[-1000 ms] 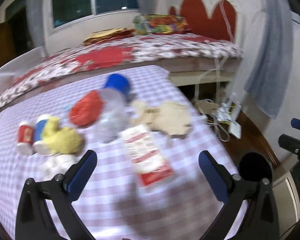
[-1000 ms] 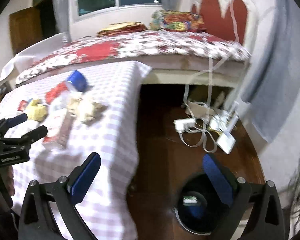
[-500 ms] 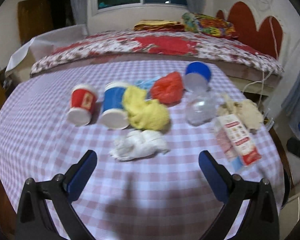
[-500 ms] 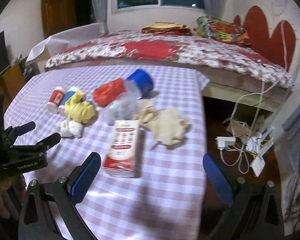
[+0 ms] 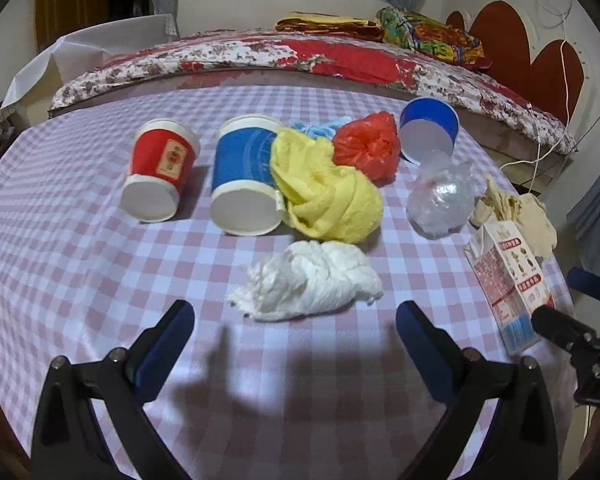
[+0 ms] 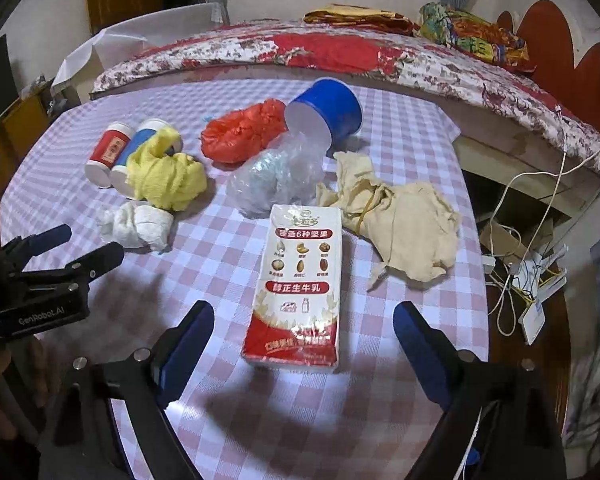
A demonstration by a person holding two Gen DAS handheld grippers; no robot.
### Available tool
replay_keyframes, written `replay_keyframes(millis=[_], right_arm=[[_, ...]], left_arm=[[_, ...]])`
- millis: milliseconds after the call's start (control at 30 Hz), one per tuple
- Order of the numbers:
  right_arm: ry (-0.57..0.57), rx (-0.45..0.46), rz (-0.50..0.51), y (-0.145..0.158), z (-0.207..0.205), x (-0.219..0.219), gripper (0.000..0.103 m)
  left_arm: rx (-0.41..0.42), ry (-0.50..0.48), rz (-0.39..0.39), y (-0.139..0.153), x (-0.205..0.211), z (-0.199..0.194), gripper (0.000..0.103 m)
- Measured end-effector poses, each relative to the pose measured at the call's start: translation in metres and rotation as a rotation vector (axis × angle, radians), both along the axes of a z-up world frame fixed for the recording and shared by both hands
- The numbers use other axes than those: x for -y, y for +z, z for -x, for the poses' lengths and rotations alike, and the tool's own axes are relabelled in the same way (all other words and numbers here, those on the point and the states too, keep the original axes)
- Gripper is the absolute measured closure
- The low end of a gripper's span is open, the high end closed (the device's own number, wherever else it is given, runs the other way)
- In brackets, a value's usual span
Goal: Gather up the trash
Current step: 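Grasp the white tissue bundle with the left tool while the right tool grasps the red-and-white nut-milk carton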
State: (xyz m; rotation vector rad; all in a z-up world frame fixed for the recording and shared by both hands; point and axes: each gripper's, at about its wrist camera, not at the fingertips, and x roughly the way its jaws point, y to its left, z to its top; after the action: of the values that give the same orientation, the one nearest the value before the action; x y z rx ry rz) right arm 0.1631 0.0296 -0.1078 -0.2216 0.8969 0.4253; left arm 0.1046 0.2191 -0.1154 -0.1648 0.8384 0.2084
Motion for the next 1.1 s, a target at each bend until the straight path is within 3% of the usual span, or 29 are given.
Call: replay_keyframes(millis=[333,500,733,1100], right_arm=[[-0.005,-0.048,0.016,-0.02,-0.025,-0.009,0.023],[-0.013,-0.073,-0.003,-0.027,-0.034,-0.01,0.049],[0.002,-0.061,-0.01,-0.025,-0.032,-0.01,0.051],[0.012,-0.012,-0.039,-0.002,-0.016,0.0,0.051]], left_arm=[[-0.047,-0.007,0.01,-0.015,0.0,-0.03,0.004],[-0.061,0.014,0.0,-0.02,0.001,-0.033,0.009],[-0.047,0.034,0.008,-0.019,-0.003,-0.03,0.033],[-0.007,0.012,0.055,-0.01,-0.001,-0.012,0.048]])
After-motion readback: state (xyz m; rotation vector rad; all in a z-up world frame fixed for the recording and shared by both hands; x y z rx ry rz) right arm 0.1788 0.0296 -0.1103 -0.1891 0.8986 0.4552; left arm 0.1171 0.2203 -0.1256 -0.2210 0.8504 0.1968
